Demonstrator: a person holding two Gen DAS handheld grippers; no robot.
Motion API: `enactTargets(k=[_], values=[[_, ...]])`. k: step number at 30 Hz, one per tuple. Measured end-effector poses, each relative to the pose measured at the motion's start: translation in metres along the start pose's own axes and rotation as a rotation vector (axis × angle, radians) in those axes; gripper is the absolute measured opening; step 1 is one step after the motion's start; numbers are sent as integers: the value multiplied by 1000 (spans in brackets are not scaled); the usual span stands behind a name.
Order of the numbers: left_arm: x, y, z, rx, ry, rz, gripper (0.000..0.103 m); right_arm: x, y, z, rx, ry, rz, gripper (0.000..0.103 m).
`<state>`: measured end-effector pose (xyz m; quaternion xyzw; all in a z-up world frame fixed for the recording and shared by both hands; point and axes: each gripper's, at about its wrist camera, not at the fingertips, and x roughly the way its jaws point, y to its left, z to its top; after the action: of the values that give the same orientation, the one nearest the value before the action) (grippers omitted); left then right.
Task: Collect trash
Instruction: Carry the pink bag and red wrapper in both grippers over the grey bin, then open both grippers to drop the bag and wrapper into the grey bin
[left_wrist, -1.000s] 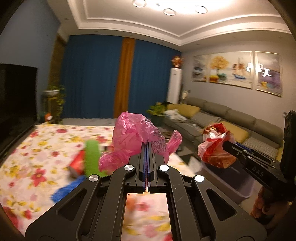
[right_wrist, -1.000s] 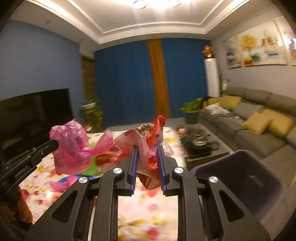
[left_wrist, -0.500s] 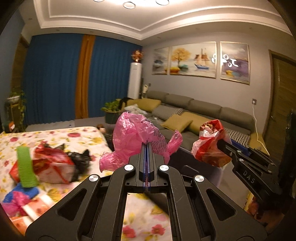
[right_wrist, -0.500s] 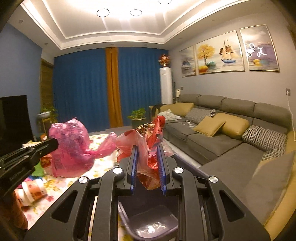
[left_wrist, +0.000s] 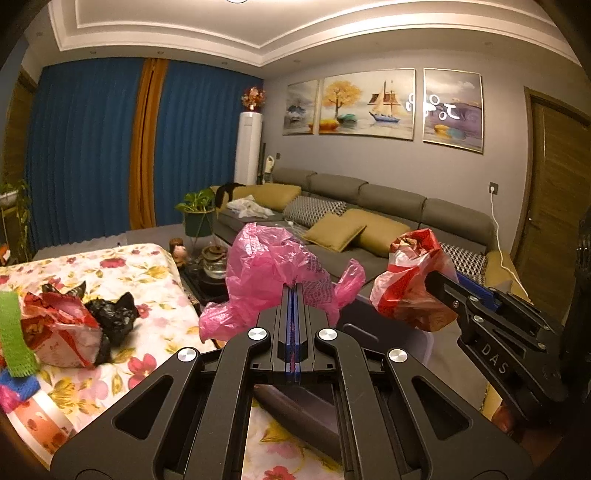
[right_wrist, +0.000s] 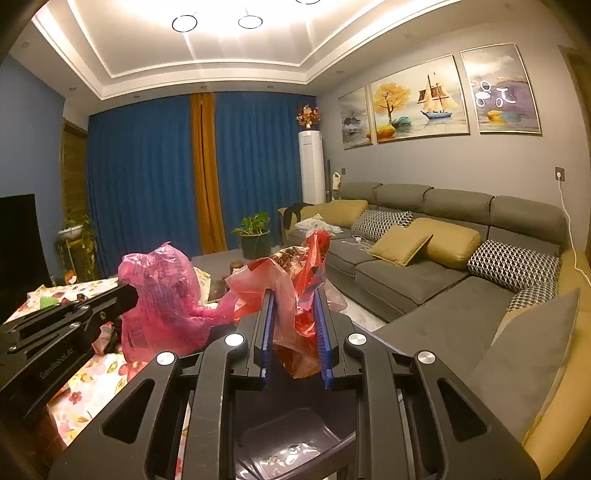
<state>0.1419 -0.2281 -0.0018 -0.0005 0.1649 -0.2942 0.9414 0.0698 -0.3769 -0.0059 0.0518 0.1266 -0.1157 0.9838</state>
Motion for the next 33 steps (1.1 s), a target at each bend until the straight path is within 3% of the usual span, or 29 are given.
enactTargets(k=[16,19,21,23,25,27,29,33], values=[[36,-3,-12,5,46,-39,0,10,8,3,24,23,-30,23],[39,-2,-14,10,49,-51,0,10,9,6,29,20,-32,25],[41,-2,-14,14,56,-58,2,9,9,7,34,14,-32,36],[42,-2,-15,18,59,-64,11,9,8,7,37,9,-33,41],[42,-2,-15,19,55,-69,43,8,7,7,43,6,-32,45],[38,0,-16,10,32,-53,59,7,6,8,47,4,-37,46],[35,3,-15,2,25,-52,60,6,5,9,51,2,-39,48],[27,9,-14,-10,10,-16,73,3,8,9,49,0,-35,54]])
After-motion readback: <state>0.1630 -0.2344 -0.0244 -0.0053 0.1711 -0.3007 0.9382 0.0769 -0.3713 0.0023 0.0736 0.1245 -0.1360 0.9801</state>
